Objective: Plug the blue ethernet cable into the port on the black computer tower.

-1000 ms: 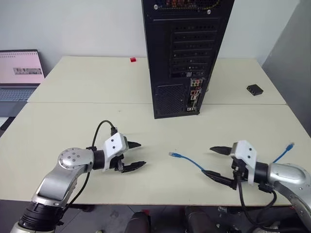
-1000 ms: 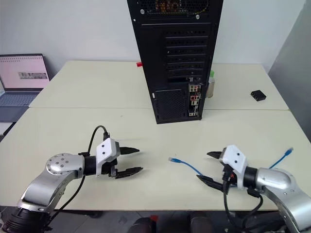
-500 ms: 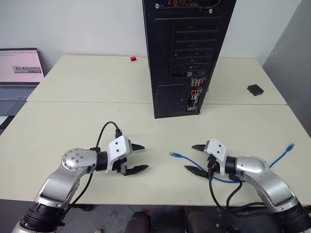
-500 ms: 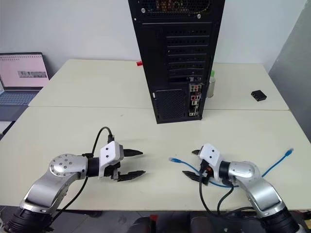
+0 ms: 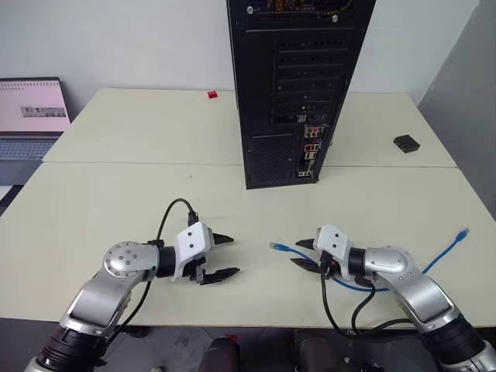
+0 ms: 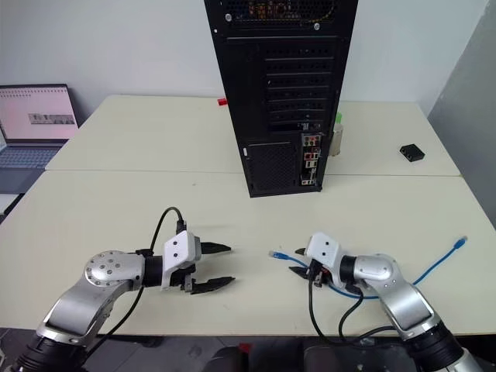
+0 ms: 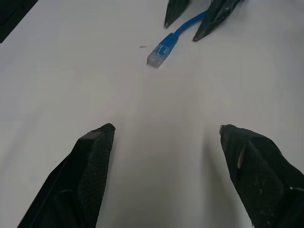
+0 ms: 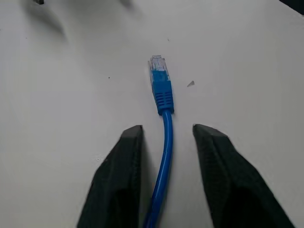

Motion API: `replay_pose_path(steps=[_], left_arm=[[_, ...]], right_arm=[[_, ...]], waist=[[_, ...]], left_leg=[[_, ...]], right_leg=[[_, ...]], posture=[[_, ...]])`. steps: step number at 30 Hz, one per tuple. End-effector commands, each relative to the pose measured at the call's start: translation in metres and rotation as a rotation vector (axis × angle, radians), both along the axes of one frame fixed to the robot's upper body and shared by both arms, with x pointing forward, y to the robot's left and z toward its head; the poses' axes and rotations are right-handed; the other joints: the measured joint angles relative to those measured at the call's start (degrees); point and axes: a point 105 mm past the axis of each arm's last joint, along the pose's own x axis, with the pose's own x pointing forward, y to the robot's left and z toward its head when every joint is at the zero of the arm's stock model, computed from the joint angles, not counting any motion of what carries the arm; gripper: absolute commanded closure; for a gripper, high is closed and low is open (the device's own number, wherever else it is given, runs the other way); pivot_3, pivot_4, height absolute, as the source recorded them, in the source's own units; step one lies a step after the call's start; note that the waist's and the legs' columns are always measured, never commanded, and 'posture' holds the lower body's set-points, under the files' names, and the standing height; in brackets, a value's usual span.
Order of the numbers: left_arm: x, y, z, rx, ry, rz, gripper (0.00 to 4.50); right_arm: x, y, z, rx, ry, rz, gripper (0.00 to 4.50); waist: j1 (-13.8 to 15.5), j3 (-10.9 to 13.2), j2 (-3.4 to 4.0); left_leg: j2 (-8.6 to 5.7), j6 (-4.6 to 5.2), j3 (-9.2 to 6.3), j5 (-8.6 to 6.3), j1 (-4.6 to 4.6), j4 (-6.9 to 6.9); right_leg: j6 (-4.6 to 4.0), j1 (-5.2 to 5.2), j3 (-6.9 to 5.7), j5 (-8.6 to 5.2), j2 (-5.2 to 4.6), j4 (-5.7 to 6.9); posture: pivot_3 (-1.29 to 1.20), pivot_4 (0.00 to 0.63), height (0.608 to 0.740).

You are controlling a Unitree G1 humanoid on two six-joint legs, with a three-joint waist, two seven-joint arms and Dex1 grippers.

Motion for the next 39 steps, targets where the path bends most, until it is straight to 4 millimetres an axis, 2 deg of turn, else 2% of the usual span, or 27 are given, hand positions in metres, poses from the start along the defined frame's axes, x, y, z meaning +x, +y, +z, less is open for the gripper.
replay_pose_path(steps=[1, 5, 9, 19, 24, 27, 39], left_arm=[[0.004, -0.003, 0.004, -0.004, -0.036, -0.012, 0.73], [0.009, -0.008, 0.000, -0.009, -0.031, -0.022, 0.73], [0.016, -0.019, 0.000, -0.016, -0.035, -0.049, 0.73], [0.032, -0.045, 0.007, -0.066, -0.011, -0.072, 0.73], [0.034, -0.045, 0.010, -0.073, -0.009, -0.076, 0.73], [0.034, -0.045, 0.012, -0.076, -0.008, -0.085, 1.21], [0.035, -0.045, 0.014, -0.075, -0.018, -0.107, 3.91]], right_arm=[[0.005, -0.003, 0.001, -0.040, -0.040, -0.019, 3.69], [0.007, 0.002, 0.011, -0.035, -0.078, 0.003, 4.45], [0.004, 0.014, 0.026, -0.037, -0.130, 0.059, 4.45], [0.002, 0.031, 0.039, -0.062, -0.204, 0.117, 4.45], [0.000, 0.035, 0.043, -0.055, -0.215, 0.129, 4.45], [-0.001, 0.037, 0.044, -0.051, -0.220, 0.135, 4.50], [-0.003, 0.040, 0.046, -0.042, -0.222, 0.154, 4.50]], waist=[[0.00, 0.00, 0.00], [0.00, 0.00, 0.00], [0.01, 0.00, 0.00], [0.02, 0.00, 0.00], [-0.01, 0.00, 0.00], [0.00, 0.00, 0.00], [0.00, 0.00, 0.00]], left_leg=[[0.00, 0.00, 0.00, 0.00, 0.00, 0.00], [-0.02, 0.00, 0.00, 0.00, 0.00, 0.02], [-0.01, 0.00, -0.03, 0.00, -0.02, 0.02], [-0.02, 0.00, -0.06, 0.00, -0.04, 0.03], [-0.02, 0.00, -0.07, 0.00, -0.04, 0.03], [-0.02, 0.00, -0.08, 0.00, -0.04, 0.03], [-0.02, 0.00, -0.08, 0.00, -0.04, 0.03]], right_leg=[[0.00, 0.00, 0.00, 0.00, 0.00, 0.00], [0.00, 0.01, 0.00, 0.00, 0.00, 0.00], [0.00, 0.00, -0.03, 0.00, 0.00, 0.00], [-0.01, 0.00, -0.07, 0.01, 0.00, 0.01], [-0.01, 0.00, -0.08, 0.01, 0.00, 0.02], [-0.01, 0.00, -0.09, 0.01, 0.00, 0.02], [-0.01, 0.00, -0.10, 0.01, 0.00, 0.02]], posture=[[0.00, 0.150, 0.740], [0.00, 0.150, 0.740], [0.00, 0.150, 0.740], [0.00, 0.150, 0.740], [0.00, 0.150, 0.740], [0.00, 0.150, 0.740], [0.00, 0.150, 0.740]])
